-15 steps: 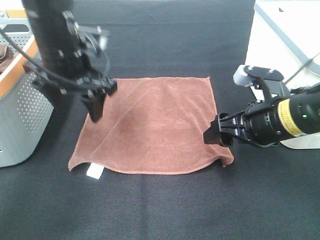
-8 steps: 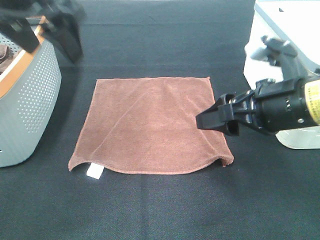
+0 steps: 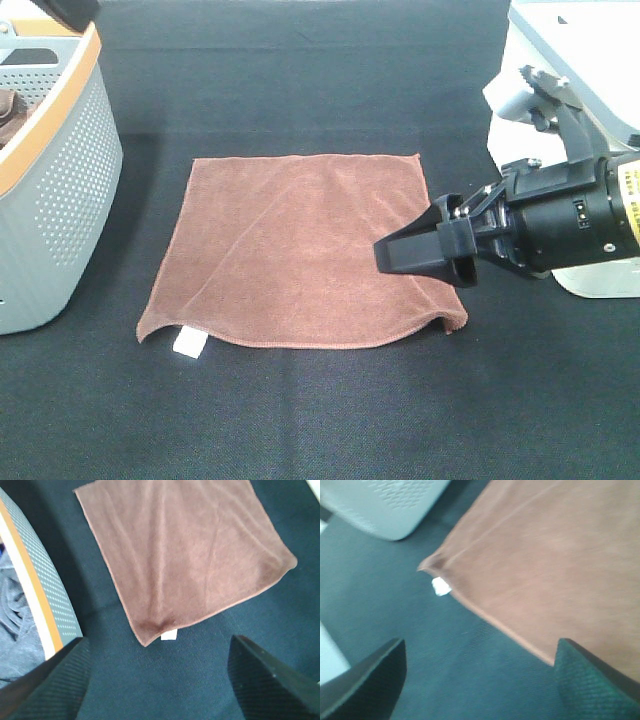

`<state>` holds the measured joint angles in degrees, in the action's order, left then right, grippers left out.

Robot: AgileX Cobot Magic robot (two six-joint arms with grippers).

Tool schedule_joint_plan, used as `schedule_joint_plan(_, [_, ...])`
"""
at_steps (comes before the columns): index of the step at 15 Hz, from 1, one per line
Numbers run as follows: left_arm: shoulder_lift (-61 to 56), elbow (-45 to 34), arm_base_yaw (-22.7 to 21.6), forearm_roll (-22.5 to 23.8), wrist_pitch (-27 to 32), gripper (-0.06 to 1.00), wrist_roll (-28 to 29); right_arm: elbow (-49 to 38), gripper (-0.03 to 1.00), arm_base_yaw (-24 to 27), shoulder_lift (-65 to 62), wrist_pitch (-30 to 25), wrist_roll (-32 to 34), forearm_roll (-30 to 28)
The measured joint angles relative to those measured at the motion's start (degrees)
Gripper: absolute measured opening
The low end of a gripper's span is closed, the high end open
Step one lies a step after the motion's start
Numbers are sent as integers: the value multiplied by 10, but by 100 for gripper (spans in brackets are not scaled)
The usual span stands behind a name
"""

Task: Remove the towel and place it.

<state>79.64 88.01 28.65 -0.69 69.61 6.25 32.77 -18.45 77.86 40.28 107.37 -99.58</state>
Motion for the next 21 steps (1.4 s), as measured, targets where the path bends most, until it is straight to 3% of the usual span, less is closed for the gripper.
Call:
schedule_joint_plan(3, [-26,0,0,-1,1,72,0,0,76,0,0,11,-18,0])
schedule_joint_plan(5, [-36,0,0,-2,1,72,0,7,76,0,0,-97,-77,1])
schedule_joint_plan(8, [-36,0,0,-10,1,72,0,13,76,0,0,-352,-106,2])
schedule_joint_plan(9, [-36,0,0,-11,1,72,0,13,76,0,-3,-409,-107,7])
schedule_joint_plan(10, [-36,0,0,-11,1,72,0,13,76,0,-3,-409,-107,7])
schedule_joint_plan(11, [-36,0,0,-11,1,72,0,13,76,1,-14,-449,-115,32])
schedule_joint_plan(13, [-36,0,0,-13,1,72,0,13,76,1,-30,-437,-152,52])
schedule_joint_plan(17, [-36,0,0,-15,1,72,0,13,76,1,-92,-344,-171,52])
schedule_joint_plan(19, [-36,0,0,-15,1,72,0,13,76,1,-135,-354,-177,43])
schedule_joint_plan(21, [-36,0,0,-15,1,72,0,13,76,1,-178,-403,-178,37])
